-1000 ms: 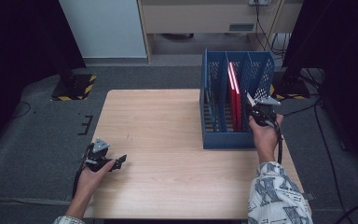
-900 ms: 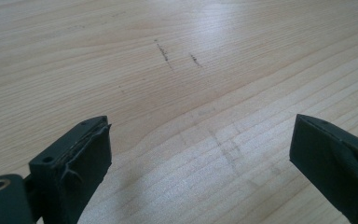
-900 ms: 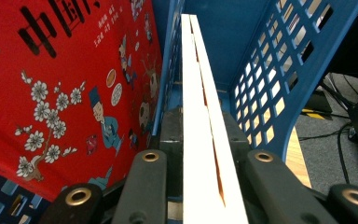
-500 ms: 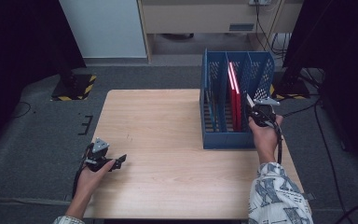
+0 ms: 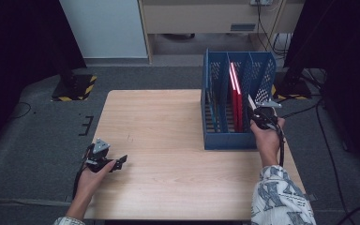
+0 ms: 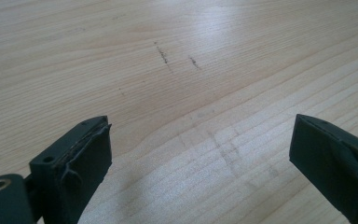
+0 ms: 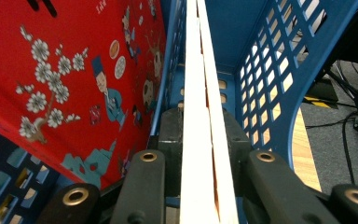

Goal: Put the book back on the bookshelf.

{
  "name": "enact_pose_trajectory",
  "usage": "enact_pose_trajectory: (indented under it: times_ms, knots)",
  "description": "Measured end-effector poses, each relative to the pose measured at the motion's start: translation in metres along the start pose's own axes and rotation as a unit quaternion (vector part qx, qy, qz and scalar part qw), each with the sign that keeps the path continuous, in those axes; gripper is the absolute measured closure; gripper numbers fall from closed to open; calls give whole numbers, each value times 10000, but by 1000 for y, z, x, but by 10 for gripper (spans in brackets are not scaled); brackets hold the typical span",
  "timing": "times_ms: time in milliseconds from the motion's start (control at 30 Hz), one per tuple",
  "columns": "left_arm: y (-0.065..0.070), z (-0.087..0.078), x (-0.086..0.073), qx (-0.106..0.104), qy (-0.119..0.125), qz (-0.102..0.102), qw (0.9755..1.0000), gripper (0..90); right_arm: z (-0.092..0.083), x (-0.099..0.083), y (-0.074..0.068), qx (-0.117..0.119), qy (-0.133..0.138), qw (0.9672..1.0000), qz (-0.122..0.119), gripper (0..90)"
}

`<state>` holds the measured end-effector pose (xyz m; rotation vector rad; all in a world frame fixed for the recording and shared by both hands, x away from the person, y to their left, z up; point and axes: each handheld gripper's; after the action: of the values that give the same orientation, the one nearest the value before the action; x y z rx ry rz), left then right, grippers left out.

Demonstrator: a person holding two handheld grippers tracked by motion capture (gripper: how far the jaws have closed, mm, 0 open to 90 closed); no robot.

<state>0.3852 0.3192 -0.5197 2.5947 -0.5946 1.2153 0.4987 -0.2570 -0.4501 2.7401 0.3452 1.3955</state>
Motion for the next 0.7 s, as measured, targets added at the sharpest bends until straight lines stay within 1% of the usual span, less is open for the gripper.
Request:
enact_pose_trajectory:
  times_ms: [67, 300, 400, 467, 567, 600, 700]
  knots:
    - [0, 0, 0, 3, -11, 16, 10000, 49, 0, -1, 0, 8, -39, 10000, 9, 752]
    - [0, -1, 1, 2, 19, -1, 10000, 49, -2, -2, 1, 43, -16, 10000, 27, 741]
    - [0, -1, 1, 3, 22, 1, 10000, 49, -3, -2, 1, 57, -12, 10000, 12, 717]
    - [0, -1, 1, 4, 26, 6, 10000, 49, -5, -2, 1, 76, -18, 10000, 59, 697]
    - [1, -1, 2, 4, 35, 13, 10000, 49, -9, -4, 2, 97, -21, 10000, 7, 681]
    - [1, -1, 2, 3, 38, 22, 10000, 49, -10, -4, 2, 119, -24, 9999, 47, 675]
    - [1, -2, 2, 4, 42, 23, 10000, 49, -13, -7, 2, 151, -17, 9999, 32, 672]
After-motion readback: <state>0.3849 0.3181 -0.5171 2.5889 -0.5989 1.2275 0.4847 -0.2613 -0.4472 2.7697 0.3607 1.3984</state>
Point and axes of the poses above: each handheld gripper's, and its own axes: z roughly forward along the jaws, x roughly out of its top, y roughly to its right, and after that the axes turned 2 degrees about -z, right-handed
